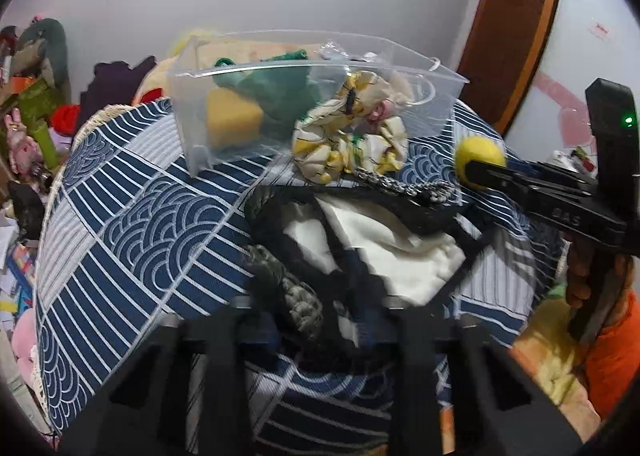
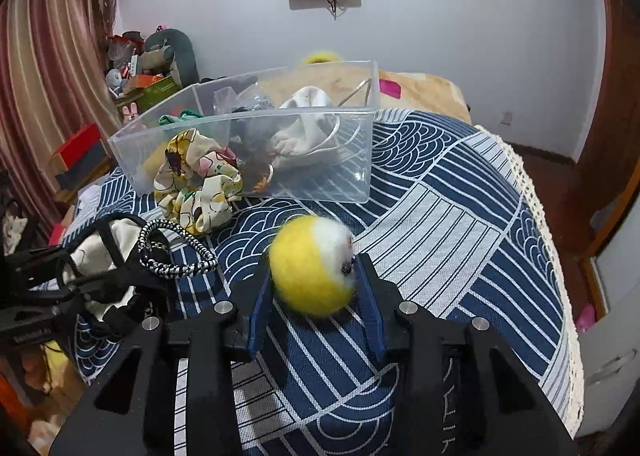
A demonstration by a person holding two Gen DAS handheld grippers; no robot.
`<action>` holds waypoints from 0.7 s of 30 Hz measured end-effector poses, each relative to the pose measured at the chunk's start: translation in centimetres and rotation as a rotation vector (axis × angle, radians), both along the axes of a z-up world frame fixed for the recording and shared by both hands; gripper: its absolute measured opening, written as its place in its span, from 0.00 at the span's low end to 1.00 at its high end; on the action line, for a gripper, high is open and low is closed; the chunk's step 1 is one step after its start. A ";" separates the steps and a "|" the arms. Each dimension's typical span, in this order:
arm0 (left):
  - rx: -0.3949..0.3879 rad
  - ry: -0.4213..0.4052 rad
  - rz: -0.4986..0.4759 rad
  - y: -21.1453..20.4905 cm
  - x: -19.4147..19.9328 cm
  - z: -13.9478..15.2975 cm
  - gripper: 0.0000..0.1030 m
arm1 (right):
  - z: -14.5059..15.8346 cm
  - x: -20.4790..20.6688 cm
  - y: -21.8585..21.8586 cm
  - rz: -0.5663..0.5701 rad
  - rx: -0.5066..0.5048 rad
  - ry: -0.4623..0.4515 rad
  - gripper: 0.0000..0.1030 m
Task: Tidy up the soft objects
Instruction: 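Grasp the yellow felt ball with the right tool while the left tool grasps the black strap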
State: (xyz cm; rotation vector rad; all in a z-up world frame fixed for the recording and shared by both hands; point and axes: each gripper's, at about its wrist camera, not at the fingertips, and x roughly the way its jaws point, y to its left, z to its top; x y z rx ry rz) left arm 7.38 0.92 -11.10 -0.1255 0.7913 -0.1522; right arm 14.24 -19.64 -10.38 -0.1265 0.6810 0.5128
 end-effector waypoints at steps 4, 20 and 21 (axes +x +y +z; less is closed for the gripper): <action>0.013 -0.009 0.008 0.0 -0.8 0.5 0.11 | 0.5 -0.9 0.3 0.004 -0.007 -0.033 0.35; 0.045 -0.223 0.132 2.8 -3.2 7.5 0.10 | 3.8 -3.1 -0.3 -0.006 0.025 -0.133 0.35; 0.042 -0.232 0.134 3.1 -3.1 7.8 0.10 | 4.0 -3.1 -0.4 -0.007 0.028 -0.138 0.35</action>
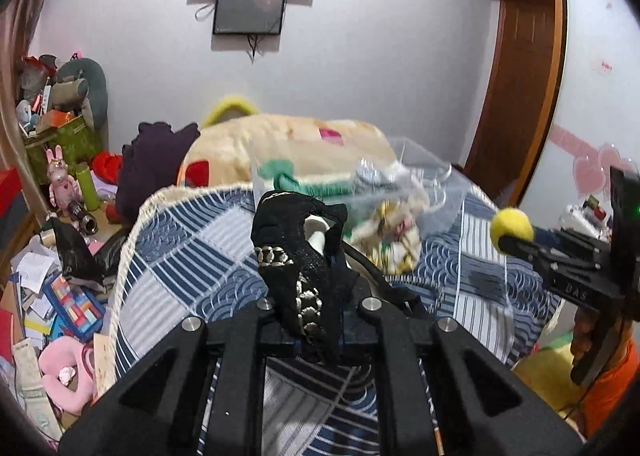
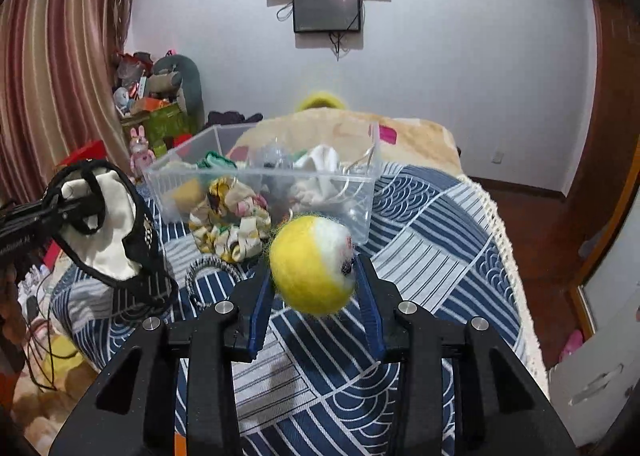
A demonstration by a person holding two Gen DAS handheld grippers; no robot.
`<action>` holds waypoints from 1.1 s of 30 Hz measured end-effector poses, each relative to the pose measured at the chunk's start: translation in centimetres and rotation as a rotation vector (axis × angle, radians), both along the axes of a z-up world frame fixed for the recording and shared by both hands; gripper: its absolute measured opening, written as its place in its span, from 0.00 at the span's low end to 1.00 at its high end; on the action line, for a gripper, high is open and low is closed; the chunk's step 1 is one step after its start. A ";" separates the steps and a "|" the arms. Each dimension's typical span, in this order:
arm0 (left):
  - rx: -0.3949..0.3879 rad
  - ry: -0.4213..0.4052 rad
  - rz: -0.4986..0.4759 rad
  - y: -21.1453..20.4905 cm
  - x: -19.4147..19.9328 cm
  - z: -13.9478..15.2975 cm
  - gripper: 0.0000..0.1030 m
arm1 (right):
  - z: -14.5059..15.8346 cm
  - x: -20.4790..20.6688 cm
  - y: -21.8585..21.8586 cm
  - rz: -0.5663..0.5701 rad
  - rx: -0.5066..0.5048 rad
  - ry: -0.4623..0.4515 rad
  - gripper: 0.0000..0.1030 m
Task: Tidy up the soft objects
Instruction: 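Grasp the yellow felt ball with the right tool while the left tool grasps the black strap, then release the ball into the box with the right tool while the left tool drops the strap in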
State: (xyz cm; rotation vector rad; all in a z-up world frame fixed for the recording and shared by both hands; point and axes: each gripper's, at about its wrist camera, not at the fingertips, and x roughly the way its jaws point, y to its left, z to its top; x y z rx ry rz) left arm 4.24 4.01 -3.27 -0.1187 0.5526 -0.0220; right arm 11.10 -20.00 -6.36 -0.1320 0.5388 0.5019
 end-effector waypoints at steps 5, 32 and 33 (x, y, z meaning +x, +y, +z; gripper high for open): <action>0.014 -0.062 0.011 0.6 0.3 2.5 0.10 | 1.0 0.5 0.0 -0.008 0.005 -0.025 0.35; -0.033 -0.104 0.056 1.7 11.8 3.8 0.10 | 4.3 7.7 4.9 0.011 0.028 -0.055 0.35; -0.028 -0.098 0.058 1.6 12.0 3.5 0.10 | 4.2 8.0 5.1 0.013 0.020 -0.049 0.35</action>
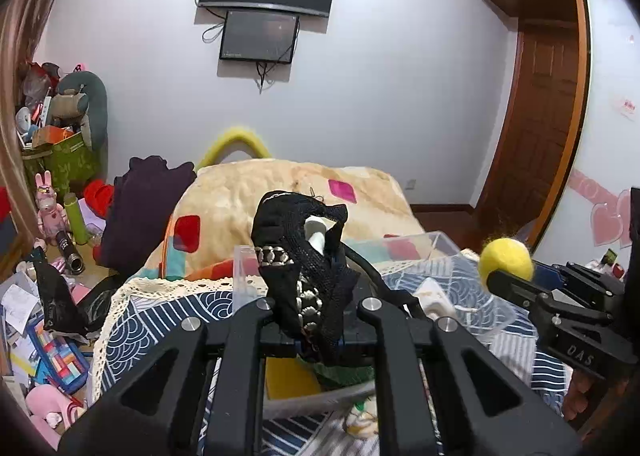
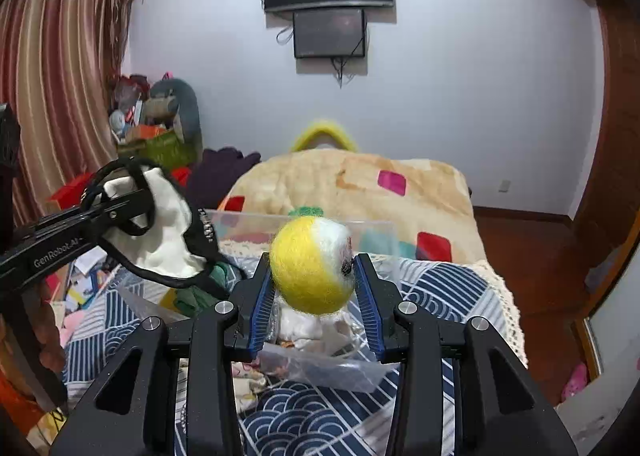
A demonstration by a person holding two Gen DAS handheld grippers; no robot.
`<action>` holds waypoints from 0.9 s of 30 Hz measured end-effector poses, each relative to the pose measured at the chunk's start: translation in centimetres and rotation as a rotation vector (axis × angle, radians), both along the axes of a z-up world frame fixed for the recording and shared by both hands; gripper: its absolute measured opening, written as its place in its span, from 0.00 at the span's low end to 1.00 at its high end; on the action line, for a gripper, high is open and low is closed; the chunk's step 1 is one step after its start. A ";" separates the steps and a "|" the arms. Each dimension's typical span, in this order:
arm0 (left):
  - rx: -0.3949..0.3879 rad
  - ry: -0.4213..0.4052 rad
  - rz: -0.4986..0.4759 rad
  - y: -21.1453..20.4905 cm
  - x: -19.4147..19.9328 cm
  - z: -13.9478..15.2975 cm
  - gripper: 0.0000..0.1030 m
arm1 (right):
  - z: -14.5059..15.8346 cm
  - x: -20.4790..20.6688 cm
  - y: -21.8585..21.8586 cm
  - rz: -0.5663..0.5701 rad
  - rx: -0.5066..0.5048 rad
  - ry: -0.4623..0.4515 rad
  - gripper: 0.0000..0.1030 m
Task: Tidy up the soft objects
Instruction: 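Release the ball into the box with the right tool while the left tool drops the strap in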
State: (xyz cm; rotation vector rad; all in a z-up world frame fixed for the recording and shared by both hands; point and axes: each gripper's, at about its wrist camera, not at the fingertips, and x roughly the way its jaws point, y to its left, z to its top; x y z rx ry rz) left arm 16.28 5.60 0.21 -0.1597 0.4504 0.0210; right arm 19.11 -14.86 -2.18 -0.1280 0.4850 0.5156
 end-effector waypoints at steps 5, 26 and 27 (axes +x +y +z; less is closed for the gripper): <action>0.035 0.069 -0.002 -0.8 2.2 -2.0 0.10 | -1.1 1.3 1.7 0.013 -0.059 0.020 0.35; 0.116 0.227 -0.044 -1.2 3.8 -5.5 0.26 | -3.3 2.7 3.5 0.015 -0.163 0.084 0.48; 0.120 0.227 -0.046 -1.2 3.7 -5.4 0.27 | -3.3 2.6 3.3 0.015 -0.160 0.084 0.51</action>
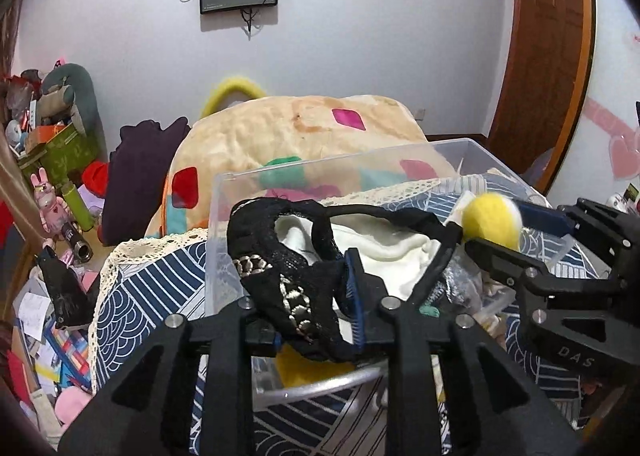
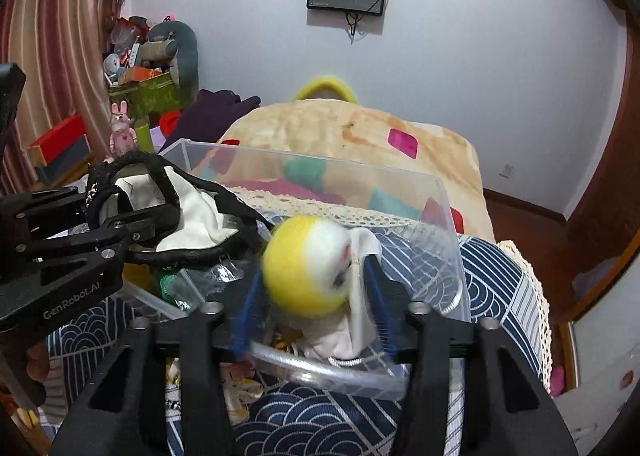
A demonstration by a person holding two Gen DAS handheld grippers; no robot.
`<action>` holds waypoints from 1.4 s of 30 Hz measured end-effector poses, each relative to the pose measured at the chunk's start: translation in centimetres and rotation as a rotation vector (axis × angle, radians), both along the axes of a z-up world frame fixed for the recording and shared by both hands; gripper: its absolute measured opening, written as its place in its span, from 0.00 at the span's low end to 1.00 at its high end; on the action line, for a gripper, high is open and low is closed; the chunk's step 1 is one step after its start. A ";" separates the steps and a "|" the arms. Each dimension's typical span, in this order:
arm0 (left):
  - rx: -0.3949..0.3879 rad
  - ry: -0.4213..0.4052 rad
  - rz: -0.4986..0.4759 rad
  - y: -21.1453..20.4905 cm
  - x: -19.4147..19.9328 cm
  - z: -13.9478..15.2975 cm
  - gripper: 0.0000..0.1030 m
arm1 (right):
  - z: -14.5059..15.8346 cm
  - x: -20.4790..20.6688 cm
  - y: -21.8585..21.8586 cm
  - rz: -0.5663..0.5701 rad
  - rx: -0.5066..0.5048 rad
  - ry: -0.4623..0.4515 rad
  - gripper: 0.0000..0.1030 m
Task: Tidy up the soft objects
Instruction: 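Release the ball into the box with the right tool while the left tool drops the strap in, then grasp the beaded bracelet with the right tool while the left tool grasps the floral scrunchie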
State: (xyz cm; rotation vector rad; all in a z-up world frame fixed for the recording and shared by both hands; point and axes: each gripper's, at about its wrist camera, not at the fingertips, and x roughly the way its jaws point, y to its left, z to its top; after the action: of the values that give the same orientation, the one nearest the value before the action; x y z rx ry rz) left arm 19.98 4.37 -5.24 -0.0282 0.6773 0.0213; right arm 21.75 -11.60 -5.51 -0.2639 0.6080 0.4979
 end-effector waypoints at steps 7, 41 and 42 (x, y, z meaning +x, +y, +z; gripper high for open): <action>0.017 -0.012 -0.004 -0.1 -1.4 0.6 0.53 | 0.3 -1.4 -1.5 -0.002 0.008 -0.032 0.59; 0.005 0.040 -0.143 -4.7 -8.4 -3.5 0.68 | -4.0 -8.2 -5.3 0.037 0.065 0.051 0.68; -0.003 0.047 -0.138 -4.7 -8.1 -3.6 0.67 | -4.2 -8.4 -5.3 0.040 0.061 0.053 0.68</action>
State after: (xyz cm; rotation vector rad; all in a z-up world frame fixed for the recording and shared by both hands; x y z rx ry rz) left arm 11.87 -0.36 -8.88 0.0160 0.7247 -0.1125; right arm 13.38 -16.86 -9.66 -0.2063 0.6389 0.5622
